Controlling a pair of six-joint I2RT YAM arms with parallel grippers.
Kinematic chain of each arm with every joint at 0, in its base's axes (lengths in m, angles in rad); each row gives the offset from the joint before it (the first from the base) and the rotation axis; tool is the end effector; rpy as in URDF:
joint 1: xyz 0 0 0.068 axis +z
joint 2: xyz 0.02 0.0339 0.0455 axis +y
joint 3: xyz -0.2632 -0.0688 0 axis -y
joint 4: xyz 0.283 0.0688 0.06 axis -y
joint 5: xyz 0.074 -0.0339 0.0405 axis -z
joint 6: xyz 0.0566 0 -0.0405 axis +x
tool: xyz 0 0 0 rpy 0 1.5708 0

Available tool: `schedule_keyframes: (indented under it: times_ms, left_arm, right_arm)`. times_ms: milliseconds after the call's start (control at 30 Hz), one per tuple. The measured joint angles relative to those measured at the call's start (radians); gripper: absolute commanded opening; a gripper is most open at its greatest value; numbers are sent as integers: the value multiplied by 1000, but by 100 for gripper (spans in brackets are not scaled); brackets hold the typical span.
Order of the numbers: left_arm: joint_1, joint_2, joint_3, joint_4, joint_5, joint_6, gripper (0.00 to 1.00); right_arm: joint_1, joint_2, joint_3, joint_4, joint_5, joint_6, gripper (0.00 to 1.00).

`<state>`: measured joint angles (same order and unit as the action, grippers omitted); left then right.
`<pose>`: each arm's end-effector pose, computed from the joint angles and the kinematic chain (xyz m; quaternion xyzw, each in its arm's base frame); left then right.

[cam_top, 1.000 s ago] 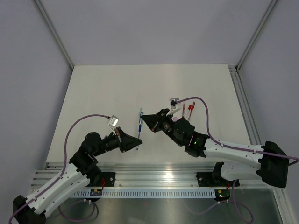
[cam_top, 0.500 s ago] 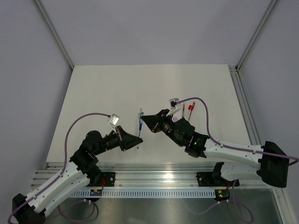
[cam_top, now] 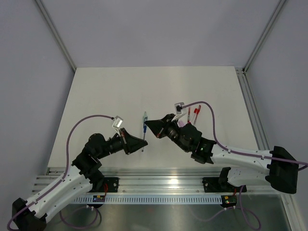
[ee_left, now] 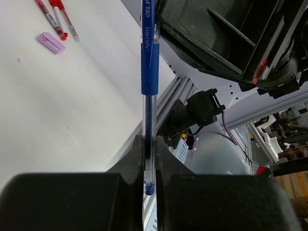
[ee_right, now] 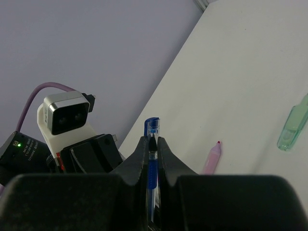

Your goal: Insert the pens into the pen caps

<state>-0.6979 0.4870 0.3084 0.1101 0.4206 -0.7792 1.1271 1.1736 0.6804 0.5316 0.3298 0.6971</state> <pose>0.1399 -0.1475 0.2368 0.1133 0.7200 -0.5622 0.3908 0.1554 0.2841 0.2800 -0.0304 0.6935 0.4924 0.5251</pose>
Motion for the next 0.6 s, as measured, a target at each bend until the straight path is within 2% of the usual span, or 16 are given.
schedule_keyframes:
  times_ms: [233,333,367,600]
  left_arm:
    - [-11,71,40,53,11,2,0]
    - [-18,79,66,58,22,11,0]
    - [-20,79,73,58,28,14,0]
    - [-16,48,124,73,23,42,0]
  right_arm:
    - [11,-45,-8,-3,48,-12,0]
    - [16,-79,-8,-14,61,-11,15]
    - [20,-94,-7,-21,64,-10,25]
    - [48,-198,10,-208,43,-12,50]
